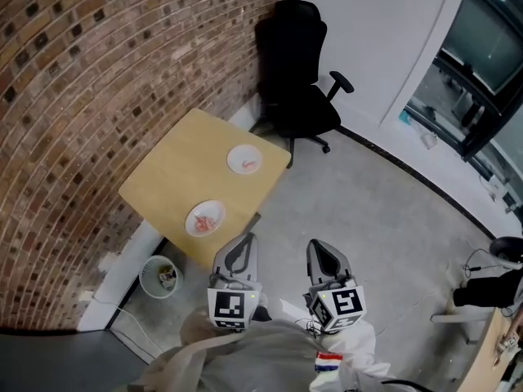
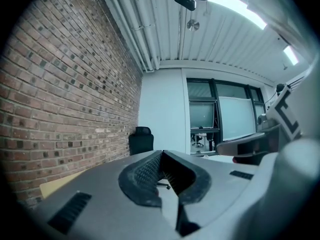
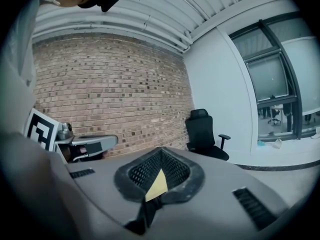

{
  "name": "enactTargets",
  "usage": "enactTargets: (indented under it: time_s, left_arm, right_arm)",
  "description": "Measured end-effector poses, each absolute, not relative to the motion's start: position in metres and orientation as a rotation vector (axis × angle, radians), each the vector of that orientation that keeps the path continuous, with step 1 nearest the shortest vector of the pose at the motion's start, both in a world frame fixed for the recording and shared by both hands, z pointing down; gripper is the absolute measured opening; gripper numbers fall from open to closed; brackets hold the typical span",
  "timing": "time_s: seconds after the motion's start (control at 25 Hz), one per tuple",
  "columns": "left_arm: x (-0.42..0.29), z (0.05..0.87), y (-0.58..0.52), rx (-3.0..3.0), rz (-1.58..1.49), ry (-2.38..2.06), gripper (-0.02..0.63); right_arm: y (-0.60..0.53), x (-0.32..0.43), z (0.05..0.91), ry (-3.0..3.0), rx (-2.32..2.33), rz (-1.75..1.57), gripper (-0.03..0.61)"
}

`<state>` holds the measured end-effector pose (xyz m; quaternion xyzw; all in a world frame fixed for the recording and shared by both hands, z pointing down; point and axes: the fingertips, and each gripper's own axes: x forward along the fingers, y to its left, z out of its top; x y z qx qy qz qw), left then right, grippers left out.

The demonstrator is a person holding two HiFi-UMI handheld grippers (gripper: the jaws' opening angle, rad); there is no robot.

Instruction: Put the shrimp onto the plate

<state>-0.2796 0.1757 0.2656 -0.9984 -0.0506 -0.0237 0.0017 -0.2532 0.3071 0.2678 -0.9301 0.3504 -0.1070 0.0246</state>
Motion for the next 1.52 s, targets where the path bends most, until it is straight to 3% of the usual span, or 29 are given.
enactTargets:
  time_s: [0.56,1.52]
  left_arm:
    - [-0.239,0.27,0.115,-3.151,-0.101,-0.039,0.015]
    - [-0.149,0.305,0.015,-3.104,-0.246,0.791,0.015]
  right_arm:
    - [0.24,-0.201,0.269,1.235,-2.834,-0.338,0.023]
    - [0.094,-0.047,0.302,1.974,-2.471,-0.438,0.023]
